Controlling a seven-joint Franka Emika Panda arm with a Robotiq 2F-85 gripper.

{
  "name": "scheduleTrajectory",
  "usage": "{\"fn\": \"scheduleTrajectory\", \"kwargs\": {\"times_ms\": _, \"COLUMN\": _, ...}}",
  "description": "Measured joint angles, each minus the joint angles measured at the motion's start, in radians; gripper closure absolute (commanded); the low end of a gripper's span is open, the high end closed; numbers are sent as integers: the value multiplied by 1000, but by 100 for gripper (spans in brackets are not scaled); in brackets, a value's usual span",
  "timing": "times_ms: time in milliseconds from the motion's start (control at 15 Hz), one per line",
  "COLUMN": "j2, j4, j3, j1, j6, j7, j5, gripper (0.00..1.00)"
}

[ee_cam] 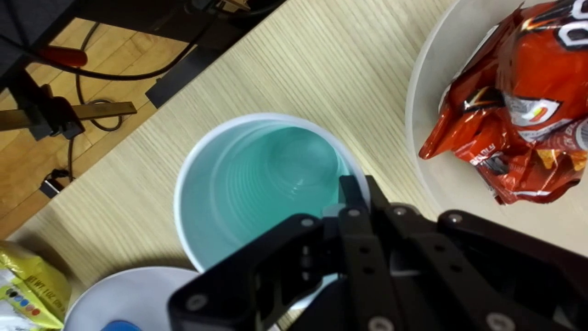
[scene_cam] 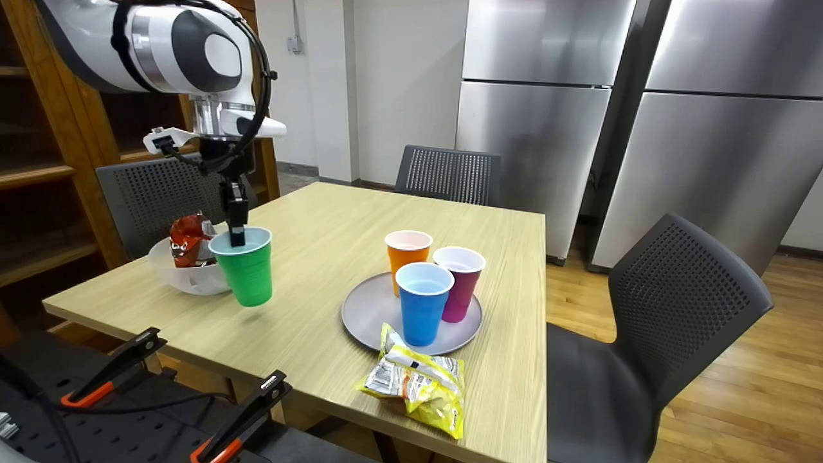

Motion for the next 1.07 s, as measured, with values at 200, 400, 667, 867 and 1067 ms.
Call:
{"fn": "scheduleTrajectory", "kwargs": {"times_ms": 200, "j2": -22, "j4": -2, "j3": -20, "j1": -28, "j6": 0, "j7": -11, "j5": -1, "gripper": 99}}
{"fn": "scheduleTrajectory", "kwargs": {"times_ms": 400, "j2": -41, "j4": -2, "j3": -42, "j1": -60, "j6": 1, "j7": -36, "j5": -2, "gripper": 99}}
{"fn": "scheduleTrajectory", "kwargs": {"times_ms": 667, "j2": -58, "j4": -1, "j3": -71, "j1": -103, "j6": 1, "j7": -86, "j5": -2, "gripper": 99}}
{"fn": "scheduleTrajectory", "kwargs": {"times_ms": 867, "j2": -62, "j4": 3, "j3": -88, "j1": -127, "j6": 1, "j7": -116, "j5": -4, "gripper": 99}}
{"fn": "scheduleTrajectory", "kwargs": {"times_ms": 1067, "j2": -62, "j4": 9, "j3": -103, "j1": -147, "j6": 1, "j7": -143, "j5": -4, "gripper": 99}}
